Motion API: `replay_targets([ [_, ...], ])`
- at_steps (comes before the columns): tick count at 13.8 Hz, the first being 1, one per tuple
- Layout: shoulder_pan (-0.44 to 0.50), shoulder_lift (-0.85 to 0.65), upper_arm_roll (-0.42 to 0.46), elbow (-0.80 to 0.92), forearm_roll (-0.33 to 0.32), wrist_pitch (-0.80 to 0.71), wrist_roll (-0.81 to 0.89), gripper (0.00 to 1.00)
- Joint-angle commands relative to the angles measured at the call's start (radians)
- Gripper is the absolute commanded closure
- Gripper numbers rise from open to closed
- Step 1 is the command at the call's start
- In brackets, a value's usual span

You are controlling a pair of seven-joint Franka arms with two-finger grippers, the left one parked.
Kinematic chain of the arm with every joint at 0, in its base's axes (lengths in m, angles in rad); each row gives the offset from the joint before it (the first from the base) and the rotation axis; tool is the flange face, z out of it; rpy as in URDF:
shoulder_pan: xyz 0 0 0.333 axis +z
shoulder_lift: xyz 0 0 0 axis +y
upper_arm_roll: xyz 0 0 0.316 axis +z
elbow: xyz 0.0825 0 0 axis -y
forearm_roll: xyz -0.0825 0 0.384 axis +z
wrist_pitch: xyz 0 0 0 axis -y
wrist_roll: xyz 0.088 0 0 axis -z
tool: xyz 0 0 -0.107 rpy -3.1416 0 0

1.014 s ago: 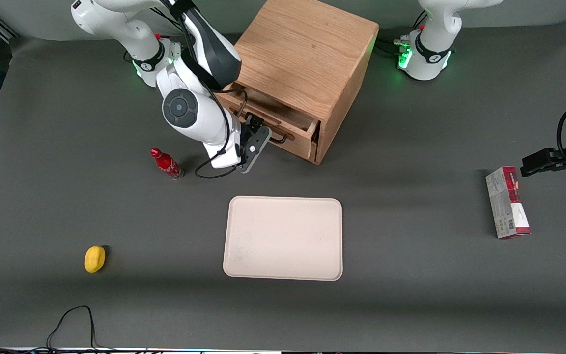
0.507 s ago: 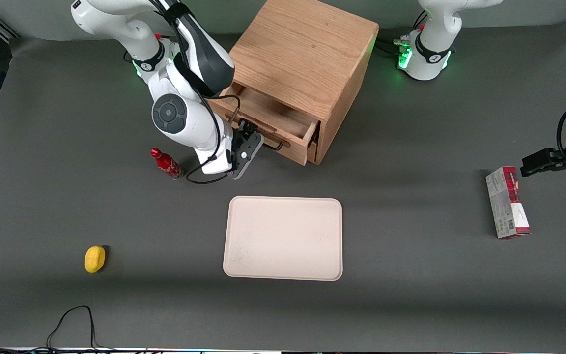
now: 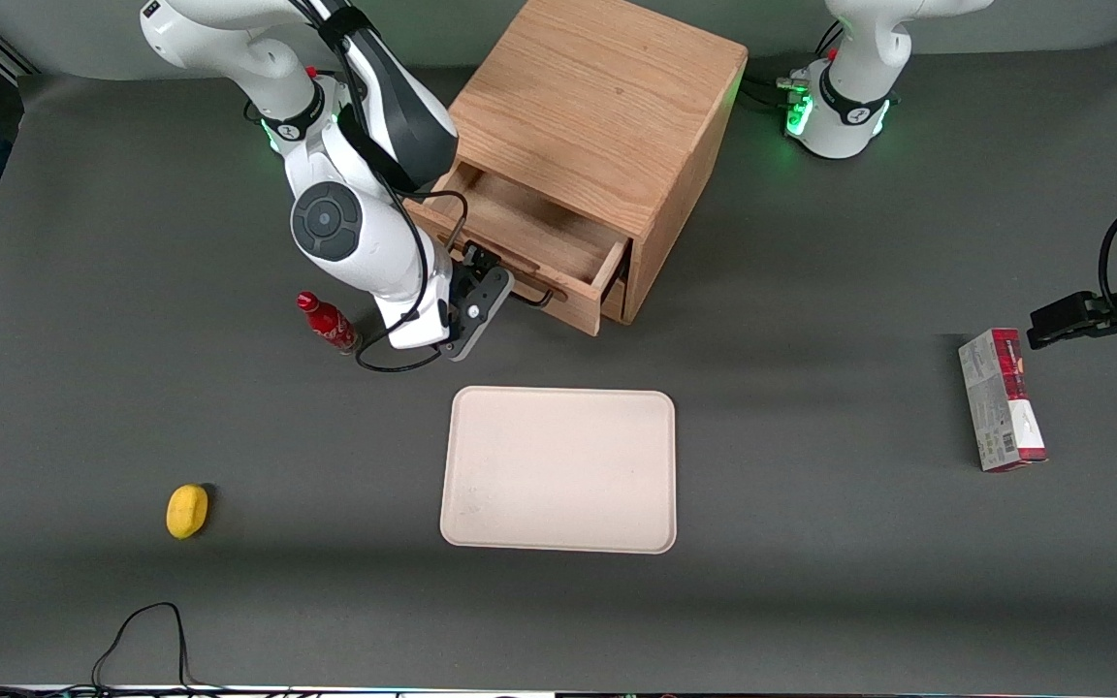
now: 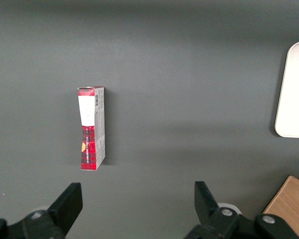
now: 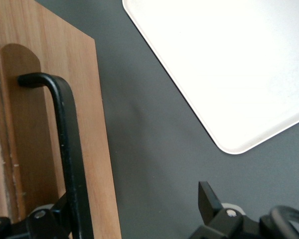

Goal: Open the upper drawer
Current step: 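Pull the handle with the right gripper, sliding the drawer outward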

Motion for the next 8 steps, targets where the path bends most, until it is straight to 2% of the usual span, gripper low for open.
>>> replay_targets([
  [1,-0.001,0.007,-0.015,0.025,-0.025,0.005,-0.018,0.0],
  [8,-0.001,0.021,-0.025,0.049,-0.034,0.016,-0.018,0.0],
])
